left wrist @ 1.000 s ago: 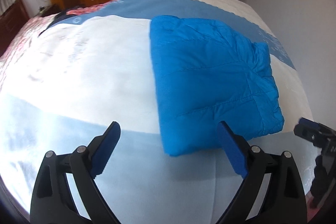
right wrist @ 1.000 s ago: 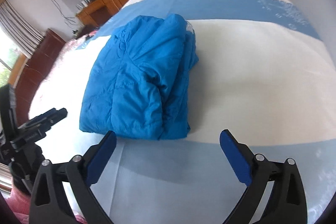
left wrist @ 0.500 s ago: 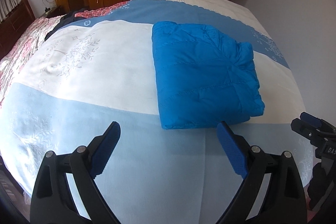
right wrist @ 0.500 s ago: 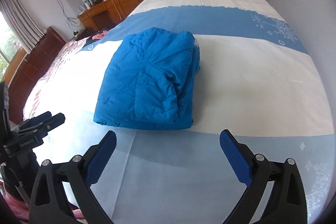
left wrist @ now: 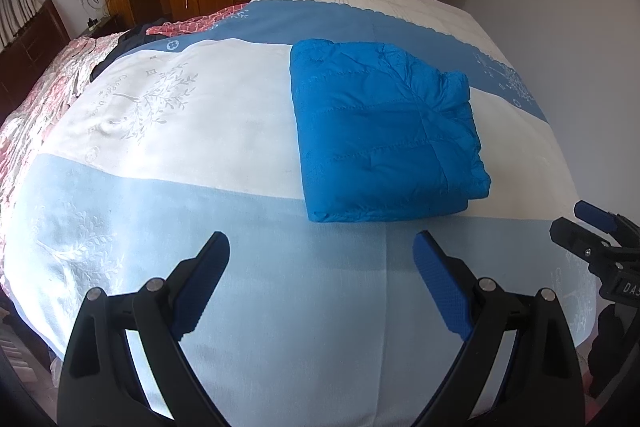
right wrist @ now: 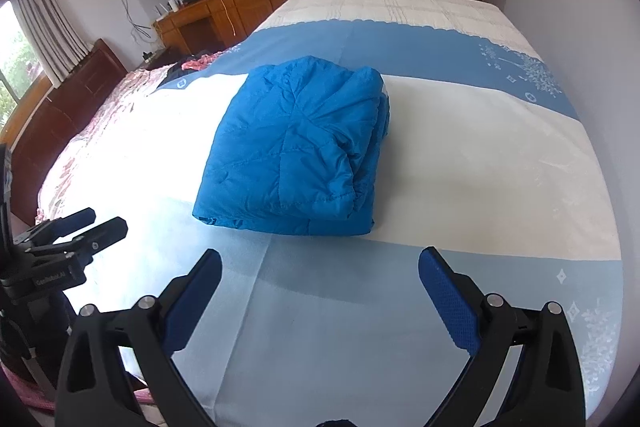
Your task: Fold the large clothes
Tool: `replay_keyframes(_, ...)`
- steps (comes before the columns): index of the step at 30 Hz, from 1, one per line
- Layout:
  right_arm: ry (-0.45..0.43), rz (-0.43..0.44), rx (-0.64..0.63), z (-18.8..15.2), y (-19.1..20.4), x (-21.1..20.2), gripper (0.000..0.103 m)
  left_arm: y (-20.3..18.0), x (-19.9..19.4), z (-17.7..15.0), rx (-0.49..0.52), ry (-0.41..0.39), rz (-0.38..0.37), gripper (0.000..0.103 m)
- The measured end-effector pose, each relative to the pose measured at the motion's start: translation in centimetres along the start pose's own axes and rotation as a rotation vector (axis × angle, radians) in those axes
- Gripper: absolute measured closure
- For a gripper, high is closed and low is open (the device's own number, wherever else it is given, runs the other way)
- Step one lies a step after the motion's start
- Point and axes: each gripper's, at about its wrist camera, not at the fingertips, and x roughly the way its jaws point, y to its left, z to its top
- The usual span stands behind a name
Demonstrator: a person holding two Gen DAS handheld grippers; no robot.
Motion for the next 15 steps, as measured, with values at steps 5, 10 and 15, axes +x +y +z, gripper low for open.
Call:
replay_keyframes(5,0.016,0.003,0.005,-0.31,-0.07,0.31,0.004,-0.08,-0.26,-0.25,0.004,-0.002,0.01,0.011)
replay_keyframes(10,0.021,0.001,0.002,-0.48,-0.02,0.48,0.004,-0.06,-0.16,-0.38,0.003,0.001,0.012,0.011)
replay_keyframes(15,0.023,-0.004,-0.002,-0.54,-0.02,0.47,0.004,-0.17,0.0,-0.55,0.003,0.006,0.014,0.011)
